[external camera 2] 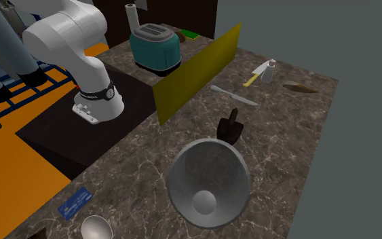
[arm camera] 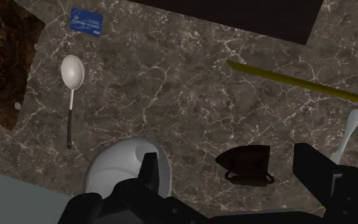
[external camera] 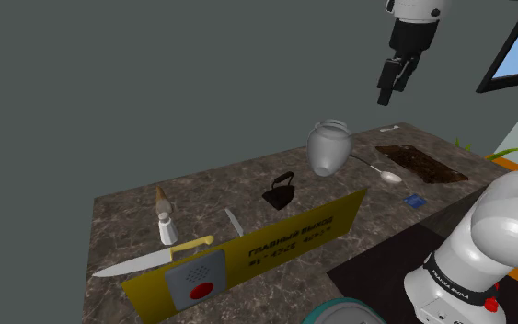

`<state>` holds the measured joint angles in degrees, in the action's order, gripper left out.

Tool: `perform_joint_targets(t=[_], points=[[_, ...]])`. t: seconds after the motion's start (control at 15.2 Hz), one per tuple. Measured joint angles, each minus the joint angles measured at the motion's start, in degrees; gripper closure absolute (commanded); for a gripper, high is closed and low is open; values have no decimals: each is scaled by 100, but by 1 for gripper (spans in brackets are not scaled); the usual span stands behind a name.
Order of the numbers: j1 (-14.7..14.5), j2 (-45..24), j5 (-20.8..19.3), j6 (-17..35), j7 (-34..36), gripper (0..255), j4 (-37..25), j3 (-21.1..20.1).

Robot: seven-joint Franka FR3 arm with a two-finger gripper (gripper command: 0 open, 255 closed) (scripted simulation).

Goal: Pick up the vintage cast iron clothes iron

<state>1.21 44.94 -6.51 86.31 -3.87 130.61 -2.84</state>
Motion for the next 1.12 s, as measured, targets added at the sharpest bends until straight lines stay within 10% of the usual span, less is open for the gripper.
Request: perform_joint_targets(t=[1.12], points=[[-794,-2408,-108,2397,-3343,0,317,1278]])
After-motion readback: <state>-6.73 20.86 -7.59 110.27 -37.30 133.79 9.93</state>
